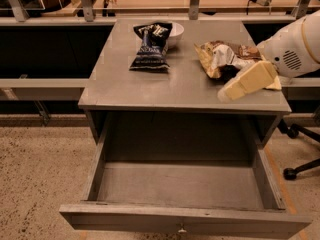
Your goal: Place blue chip bag into top drawer
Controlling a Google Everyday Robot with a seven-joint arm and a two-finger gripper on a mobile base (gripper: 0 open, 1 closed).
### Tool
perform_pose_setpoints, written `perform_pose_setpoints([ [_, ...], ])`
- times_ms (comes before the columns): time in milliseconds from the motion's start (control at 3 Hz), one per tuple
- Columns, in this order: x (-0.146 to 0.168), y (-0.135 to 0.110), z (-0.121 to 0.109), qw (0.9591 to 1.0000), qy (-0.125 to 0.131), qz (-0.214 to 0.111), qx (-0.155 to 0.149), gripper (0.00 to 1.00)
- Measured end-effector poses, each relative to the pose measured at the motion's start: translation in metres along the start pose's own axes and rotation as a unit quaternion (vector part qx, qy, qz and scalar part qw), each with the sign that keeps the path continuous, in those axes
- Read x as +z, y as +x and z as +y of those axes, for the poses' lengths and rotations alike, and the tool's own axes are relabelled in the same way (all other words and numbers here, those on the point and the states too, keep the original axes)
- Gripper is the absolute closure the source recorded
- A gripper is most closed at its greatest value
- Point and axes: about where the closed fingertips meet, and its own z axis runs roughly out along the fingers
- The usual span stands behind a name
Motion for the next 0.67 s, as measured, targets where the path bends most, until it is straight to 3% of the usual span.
perform_pose_setpoints([
  [333, 0.030, -0.027, -0.023, 0.9960, 0.035, -0.054, 0.062, 0.00],
  [667, 0.034, -0.061, -0.056, 0.9878, 0.114, -0.089, 0.057, 0.00],
])
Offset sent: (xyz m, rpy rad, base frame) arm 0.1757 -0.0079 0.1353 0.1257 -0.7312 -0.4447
